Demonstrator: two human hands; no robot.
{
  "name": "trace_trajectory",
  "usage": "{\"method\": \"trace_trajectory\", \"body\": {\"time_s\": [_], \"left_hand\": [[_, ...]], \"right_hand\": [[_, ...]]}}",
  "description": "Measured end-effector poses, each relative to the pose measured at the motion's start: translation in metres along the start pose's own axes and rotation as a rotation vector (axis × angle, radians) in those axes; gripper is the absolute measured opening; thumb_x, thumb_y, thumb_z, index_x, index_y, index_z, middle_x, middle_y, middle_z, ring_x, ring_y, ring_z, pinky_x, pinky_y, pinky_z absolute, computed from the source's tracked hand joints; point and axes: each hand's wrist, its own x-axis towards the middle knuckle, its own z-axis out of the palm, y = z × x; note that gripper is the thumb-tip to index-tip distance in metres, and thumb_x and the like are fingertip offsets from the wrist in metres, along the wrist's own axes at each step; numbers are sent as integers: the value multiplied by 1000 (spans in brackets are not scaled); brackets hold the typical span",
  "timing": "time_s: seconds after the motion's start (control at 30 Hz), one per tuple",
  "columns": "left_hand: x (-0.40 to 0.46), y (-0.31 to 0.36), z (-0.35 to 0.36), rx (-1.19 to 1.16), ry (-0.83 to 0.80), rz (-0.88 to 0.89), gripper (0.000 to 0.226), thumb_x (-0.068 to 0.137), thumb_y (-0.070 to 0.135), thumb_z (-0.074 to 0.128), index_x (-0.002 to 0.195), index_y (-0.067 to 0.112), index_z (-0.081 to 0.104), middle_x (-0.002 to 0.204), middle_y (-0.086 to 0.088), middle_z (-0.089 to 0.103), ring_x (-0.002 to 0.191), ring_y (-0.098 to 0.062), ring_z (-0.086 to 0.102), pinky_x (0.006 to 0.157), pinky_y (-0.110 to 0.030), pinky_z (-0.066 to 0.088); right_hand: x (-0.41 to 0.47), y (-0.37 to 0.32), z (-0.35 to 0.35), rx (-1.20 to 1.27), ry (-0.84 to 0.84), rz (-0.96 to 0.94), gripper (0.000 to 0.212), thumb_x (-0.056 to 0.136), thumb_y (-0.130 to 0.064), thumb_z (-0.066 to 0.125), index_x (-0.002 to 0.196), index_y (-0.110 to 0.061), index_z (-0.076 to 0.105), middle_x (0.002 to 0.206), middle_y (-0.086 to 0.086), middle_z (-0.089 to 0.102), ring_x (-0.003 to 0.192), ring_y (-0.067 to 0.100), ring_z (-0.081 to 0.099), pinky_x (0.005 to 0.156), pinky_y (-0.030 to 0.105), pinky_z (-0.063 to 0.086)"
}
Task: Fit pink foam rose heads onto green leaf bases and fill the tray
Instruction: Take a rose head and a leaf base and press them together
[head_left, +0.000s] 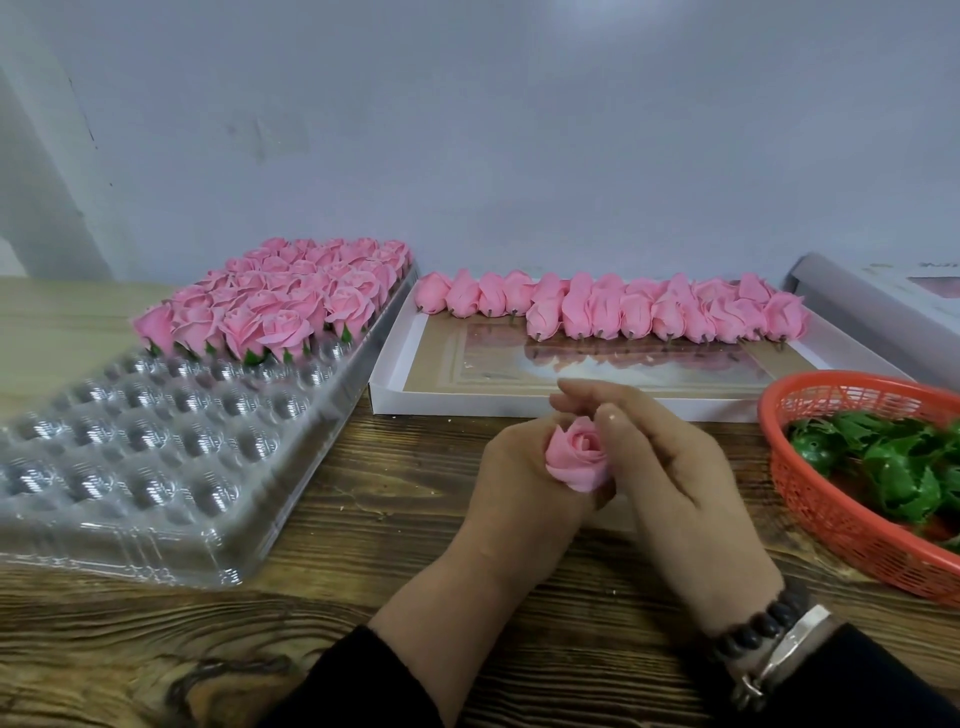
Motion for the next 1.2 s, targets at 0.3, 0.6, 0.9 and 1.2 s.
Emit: {"method": "trace_trajectory", "body": {"time_s": [0.3,0.6,0.9,1.2], "left_hand": [[-2,-7,7,32,-29,-21,16,82,15,56,70,21,64,67,7,63,69,-2,63,62,-18,51],[-3,-2,11,-190,-25,-16,32,83,-17,52,71,12,62,66,8,62,63,-1,59,57,-15,46],[-3,-1,9,-198,15,96,18,74,7,54,67,-9,56,65,-21,55,63,-18,48,55,-34,41],[-1,-1,7,53,32,65,15,76,32,57,61,32,59,61,11,61,63,-3,59,60,-19,49]], "right_hand": [[-3,-2,11,-220,55,-94,39,82,-42,40,93,-21,71,88,-12,69,90,1,62,81,18,45],[-2,-4,10,-228,-15,62,36,64,-58,47,88,-37,61,86,-18,67,86,-3,62,72,12,47],[1,3,-1,-226,-177,160,74,48,-75,57,116,-49,45,101,-21,64,98,-7,57,86,19,47],[-3,-6,8,-144,76,-86,39,82,-49,40,110,-33,62,109,-16,65,107,-1,58,89,19,45]]}}
